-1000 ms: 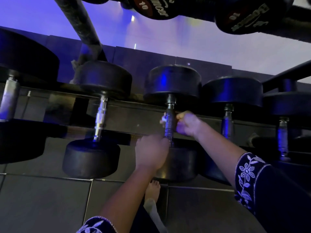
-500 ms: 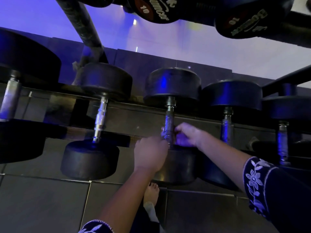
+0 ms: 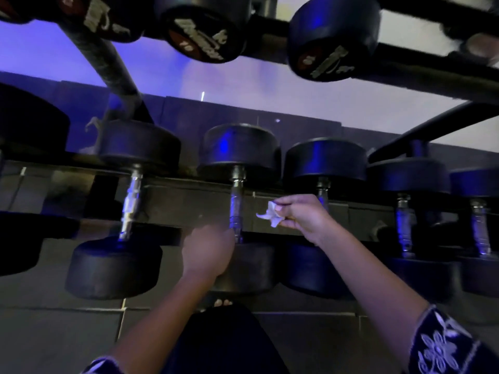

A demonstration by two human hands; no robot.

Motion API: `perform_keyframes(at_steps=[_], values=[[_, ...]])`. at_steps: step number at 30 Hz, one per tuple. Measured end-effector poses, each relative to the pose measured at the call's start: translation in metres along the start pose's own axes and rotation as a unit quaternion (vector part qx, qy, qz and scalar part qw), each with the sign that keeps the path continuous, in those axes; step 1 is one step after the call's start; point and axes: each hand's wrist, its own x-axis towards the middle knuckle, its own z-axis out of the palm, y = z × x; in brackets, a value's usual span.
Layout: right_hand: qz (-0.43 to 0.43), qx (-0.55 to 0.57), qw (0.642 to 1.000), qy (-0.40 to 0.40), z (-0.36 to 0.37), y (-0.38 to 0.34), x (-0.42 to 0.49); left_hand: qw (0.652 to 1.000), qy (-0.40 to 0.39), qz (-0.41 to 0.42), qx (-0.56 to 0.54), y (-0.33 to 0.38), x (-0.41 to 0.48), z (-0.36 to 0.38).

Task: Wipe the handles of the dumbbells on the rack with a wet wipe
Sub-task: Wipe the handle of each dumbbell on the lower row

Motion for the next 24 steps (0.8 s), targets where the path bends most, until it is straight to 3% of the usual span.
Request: perform_keyframes(at_steps=[2, 4, 8, 11, 15, 19, 24], values=[[-0.088, -0.073, 0.987, 0.112, -0.027, 0.003, 0.001, 0.995, -0.036, 0.012, 0.097, 0.021, -0.005, -0.001], [-0.143, -0.149, 0.956, 0.208, -0.049, 0.005, 0.002, 0.981, -0.039, 0.078, 0.171, 0.052, -0.015, 0.005], [-0.171, -0.238, 0.918, 0.268, -0.075, 0.014, -0.001, 0.966, -0.078, 0.215, 0.119, 0.115, -0.040, 0.048], [-0.164, -0.239, 0.910, 0.296, -0.087, 0.024, 0.002, 0.958, -0.130, 0.237, 0.095, 0.133, -0.038, 0.074], [-0.174, -0.241, 0.912, 0.283, -0.096, 0.030, 0.003, 0.948, -0.163, 0.258, 0.087, 0.127, -0.034, 0.099], [-0.158, -0.269, 0.929, 0.200, -0.100, 0.041, 0.006, 0.937, -0.120, 0.324, 0.056, 0.106, -0.033, 0.113], [-0.125, -0.309, 0.924, 0.190, -0.102, 0.050, 0.005, 0.931, -0.094, 0.352, 0.027, 0.098, -0.026, 0.124]])
